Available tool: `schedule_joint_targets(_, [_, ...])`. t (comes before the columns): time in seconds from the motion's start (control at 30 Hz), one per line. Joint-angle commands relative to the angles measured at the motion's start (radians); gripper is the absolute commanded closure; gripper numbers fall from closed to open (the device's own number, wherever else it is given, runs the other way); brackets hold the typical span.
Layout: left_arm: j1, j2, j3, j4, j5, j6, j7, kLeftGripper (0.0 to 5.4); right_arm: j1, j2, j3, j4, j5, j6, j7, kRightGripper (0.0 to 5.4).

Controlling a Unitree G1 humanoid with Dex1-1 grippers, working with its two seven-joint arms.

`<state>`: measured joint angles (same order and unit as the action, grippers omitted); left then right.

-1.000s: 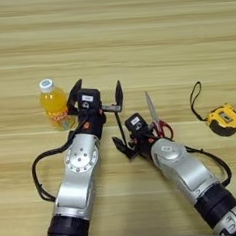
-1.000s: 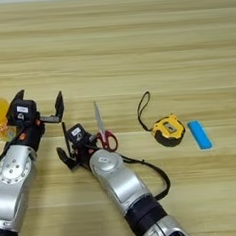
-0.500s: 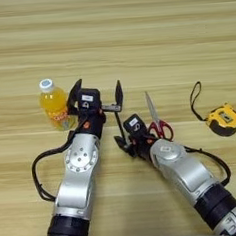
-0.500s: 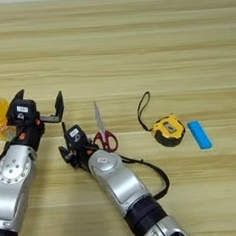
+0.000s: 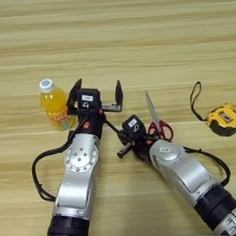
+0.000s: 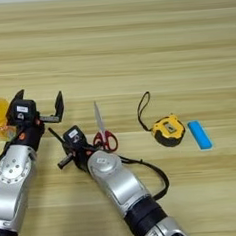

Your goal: Move the objects on the table

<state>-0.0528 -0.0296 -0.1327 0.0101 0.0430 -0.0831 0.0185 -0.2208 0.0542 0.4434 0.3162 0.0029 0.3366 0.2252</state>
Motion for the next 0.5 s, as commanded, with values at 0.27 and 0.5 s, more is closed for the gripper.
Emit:
schedule_joint_targets(0.27, [0.000,-0.006,-0.002,-0.015,0.016,0.018,0.006,0.00,0.061,0.019,-0.017,0.042,-0.014,0.076,-0.029,5.10])
schedule_joint_targets(0.5, [-0.002,-0.005,0.000,-0.012,0.014,0.016,0.005,0.00,0.050,0.006,-0.060,-0.025,-0.002,0.080,-0.036,5.10])
